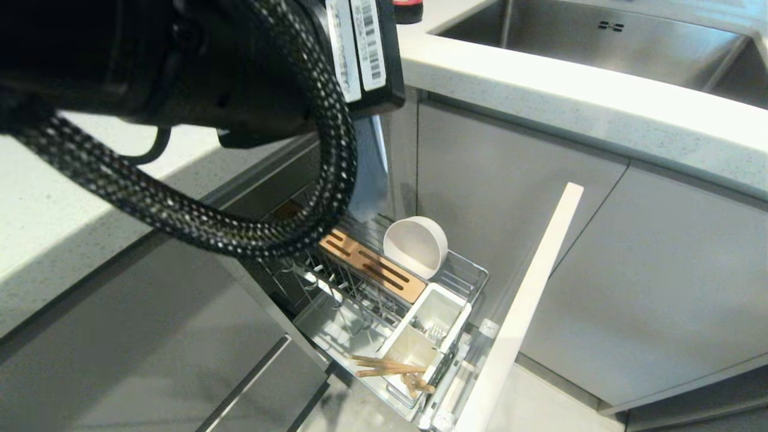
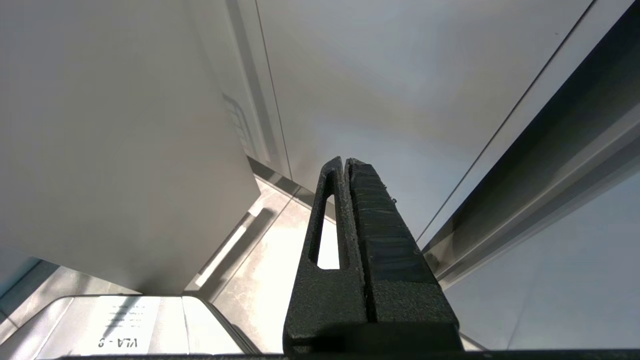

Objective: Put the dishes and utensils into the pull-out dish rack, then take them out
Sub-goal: Take the plate out of the cupboard

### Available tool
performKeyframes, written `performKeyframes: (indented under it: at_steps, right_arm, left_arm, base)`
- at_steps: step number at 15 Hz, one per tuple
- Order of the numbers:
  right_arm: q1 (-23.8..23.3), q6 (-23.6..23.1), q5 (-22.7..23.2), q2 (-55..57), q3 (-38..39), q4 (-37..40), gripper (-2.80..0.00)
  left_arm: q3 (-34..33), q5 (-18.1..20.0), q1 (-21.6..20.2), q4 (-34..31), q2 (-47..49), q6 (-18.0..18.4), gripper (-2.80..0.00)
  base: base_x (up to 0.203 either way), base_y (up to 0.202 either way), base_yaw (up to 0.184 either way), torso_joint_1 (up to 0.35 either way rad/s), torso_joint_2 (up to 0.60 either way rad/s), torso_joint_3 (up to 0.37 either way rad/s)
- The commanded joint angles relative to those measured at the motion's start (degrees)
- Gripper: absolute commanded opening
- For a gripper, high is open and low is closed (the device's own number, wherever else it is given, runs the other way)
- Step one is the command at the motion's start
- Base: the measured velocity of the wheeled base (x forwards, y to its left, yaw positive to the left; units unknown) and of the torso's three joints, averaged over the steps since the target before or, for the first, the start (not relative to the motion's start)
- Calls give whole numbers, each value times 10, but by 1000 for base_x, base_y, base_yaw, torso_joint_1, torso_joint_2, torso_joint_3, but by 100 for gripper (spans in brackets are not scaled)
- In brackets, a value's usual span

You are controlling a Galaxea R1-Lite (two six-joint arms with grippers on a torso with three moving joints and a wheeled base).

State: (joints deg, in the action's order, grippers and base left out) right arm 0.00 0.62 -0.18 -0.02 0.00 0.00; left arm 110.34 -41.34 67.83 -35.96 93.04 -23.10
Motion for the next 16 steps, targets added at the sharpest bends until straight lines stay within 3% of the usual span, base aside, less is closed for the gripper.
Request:
performKeyframes:
  at_steps: [1, 6, 7, 16]
  right_arm:
    - [0, 0, 0, 0, 1, 0, -280]
    - [0, 0, 0, 0, 1, 0, -280]
    - [0, 0, 0, 0, 1, 0, -280]
    - [0, 0, 0, 0, 1, 0, -280]
  left_arm:
    - [5, -10, 0, 35, -19, 60, -280]
    - [8, -56, -12, 137, -43, 229, -280]
    - [8, -70, -24, 151, -46, 245, -280]
    - [8, -81, -200, 165, -60, 256, -280]
  base:
    - [0, 0, 0, 0, 0, 0]
    - [0, 0, 0, 0, 0, 0]
    - [0, 0, 0, 0, 0, 0]
    - [0, 0, 0, 0, 0, 0]
